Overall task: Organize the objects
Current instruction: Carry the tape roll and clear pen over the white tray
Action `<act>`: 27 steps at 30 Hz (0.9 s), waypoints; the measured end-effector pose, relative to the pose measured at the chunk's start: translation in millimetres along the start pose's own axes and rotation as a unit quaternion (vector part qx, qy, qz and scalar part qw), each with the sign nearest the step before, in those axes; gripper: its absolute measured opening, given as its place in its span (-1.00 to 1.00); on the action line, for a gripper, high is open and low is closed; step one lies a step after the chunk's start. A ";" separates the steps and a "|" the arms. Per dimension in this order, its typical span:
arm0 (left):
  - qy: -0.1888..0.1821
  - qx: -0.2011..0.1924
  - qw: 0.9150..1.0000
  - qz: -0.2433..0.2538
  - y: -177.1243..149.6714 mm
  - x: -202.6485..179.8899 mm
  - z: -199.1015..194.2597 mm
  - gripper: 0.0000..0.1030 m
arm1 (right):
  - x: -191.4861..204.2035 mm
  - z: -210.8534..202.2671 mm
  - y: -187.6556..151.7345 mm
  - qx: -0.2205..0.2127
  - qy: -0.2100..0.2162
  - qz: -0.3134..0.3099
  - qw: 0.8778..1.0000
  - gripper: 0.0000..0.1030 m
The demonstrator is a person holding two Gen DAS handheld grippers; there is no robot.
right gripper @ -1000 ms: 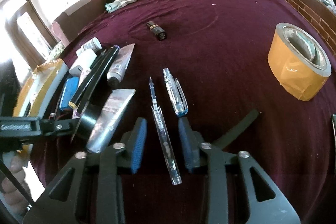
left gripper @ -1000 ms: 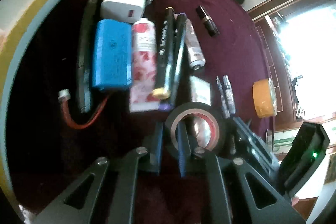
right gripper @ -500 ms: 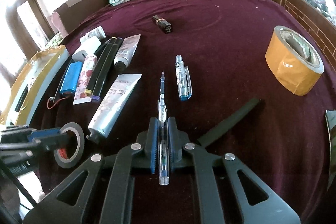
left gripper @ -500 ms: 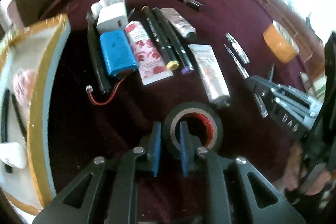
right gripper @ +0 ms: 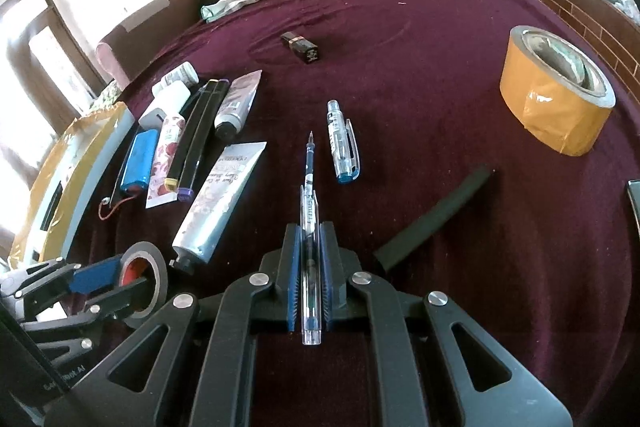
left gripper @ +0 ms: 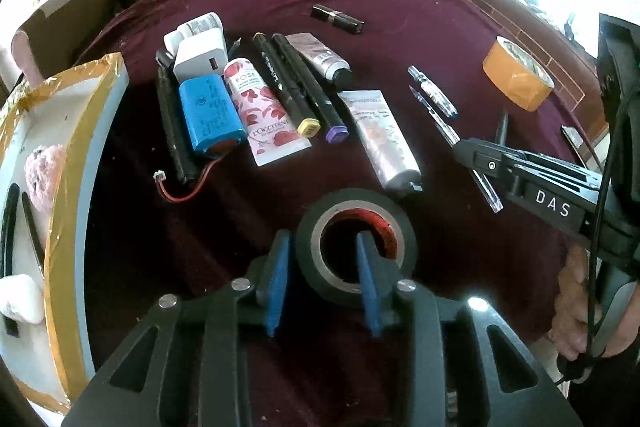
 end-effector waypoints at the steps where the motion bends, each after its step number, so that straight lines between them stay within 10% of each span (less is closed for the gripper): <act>1: -0.001 0.001 1.000 -0.005 0.8 1.1 0.0 -0.45 | 0.5 -0.4 -0.4 -0.002 -0.002 -0.002 1.000 -0.85; 7: 0.010 -0.009 1.000 -0.009 -0.1 -2.5 -6.3 -0.78 | 2.5 -2.0 -3.3 -0.012 -0.005 -0.003 1.000 -0.86; 27: -0.019 -0.086 0.995 -0.056 2.6 30.1 -59.4 -0.78 | 45.8 -42.2 -0.6 -0.065 0.068 -0.030 0.995 -0.86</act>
Point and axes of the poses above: each gripper's, at about its wrist camera, not at the fingertips, and z roughly the way its jaws point, x to its left, y to its top, the point moved 4 cm from there along z, roughly the way its jaws point, and after that the axes turned 7 degrees about x, right-handed, at the moved point
